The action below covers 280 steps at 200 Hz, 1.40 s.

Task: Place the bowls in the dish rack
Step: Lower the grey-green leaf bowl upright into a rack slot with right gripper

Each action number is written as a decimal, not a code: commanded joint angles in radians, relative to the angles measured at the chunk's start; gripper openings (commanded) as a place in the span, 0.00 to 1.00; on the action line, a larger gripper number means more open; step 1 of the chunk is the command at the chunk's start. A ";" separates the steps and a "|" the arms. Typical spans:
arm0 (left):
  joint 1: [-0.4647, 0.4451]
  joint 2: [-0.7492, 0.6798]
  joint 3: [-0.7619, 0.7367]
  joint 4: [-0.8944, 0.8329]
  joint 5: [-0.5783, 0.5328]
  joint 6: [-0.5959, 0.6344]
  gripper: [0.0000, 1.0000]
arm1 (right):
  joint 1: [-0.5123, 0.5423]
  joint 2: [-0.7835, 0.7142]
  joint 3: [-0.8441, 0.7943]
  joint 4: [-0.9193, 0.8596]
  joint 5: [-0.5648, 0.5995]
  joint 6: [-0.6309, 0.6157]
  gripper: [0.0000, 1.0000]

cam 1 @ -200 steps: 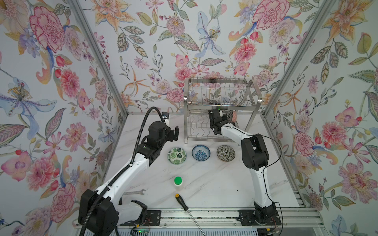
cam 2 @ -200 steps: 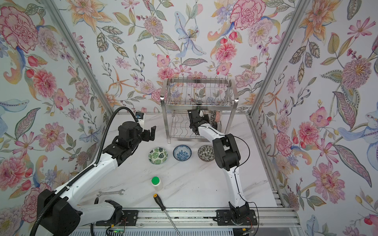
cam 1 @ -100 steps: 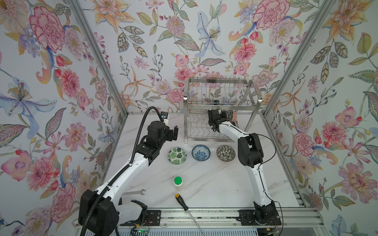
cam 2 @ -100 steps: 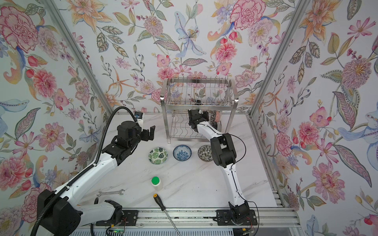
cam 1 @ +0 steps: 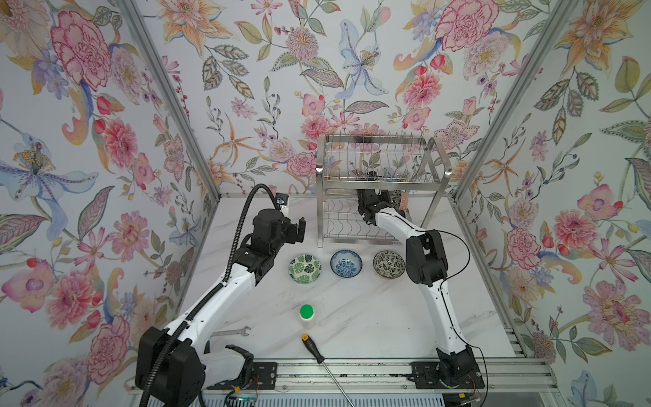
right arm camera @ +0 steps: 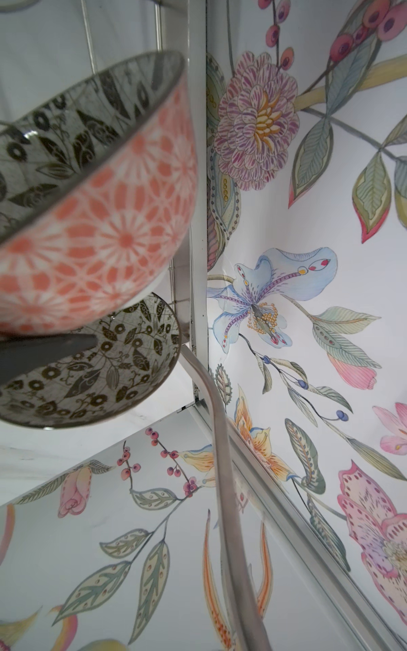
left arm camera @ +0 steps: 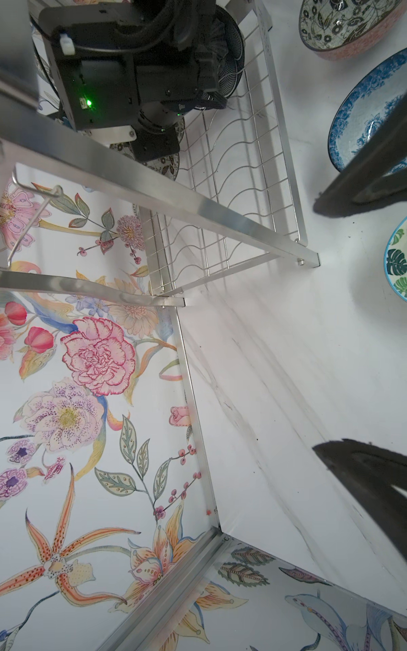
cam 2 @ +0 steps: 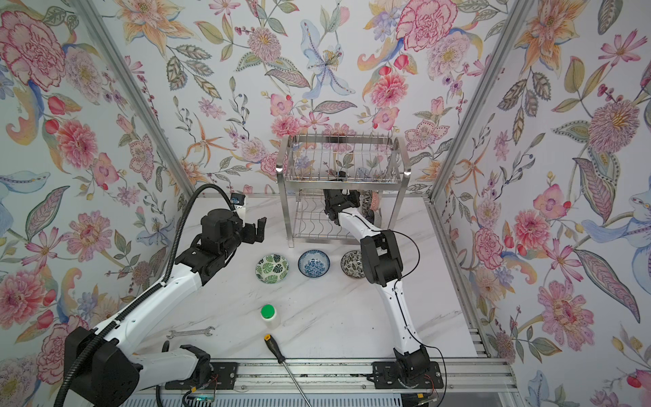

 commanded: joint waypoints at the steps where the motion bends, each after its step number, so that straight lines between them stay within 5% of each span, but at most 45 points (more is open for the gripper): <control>1: 0.013 -0.017 -0.015 0.005 0.021 0.012 0.99 | -0.007 0.020 0.049 0.012 0.040 -0.004 0.00; 174: 0.022 -0.003 -0.017 0.009 0.028 0.009 0.99 | -0.002 0.109 0.143 -0.030 0.016 -0.032 0.00; 280: 0.026 -0.008 -0.031 0.015 0.034 0.004 0.99 | 0.016 0.048 0.131 -0.056 -0.020 0.006 0.18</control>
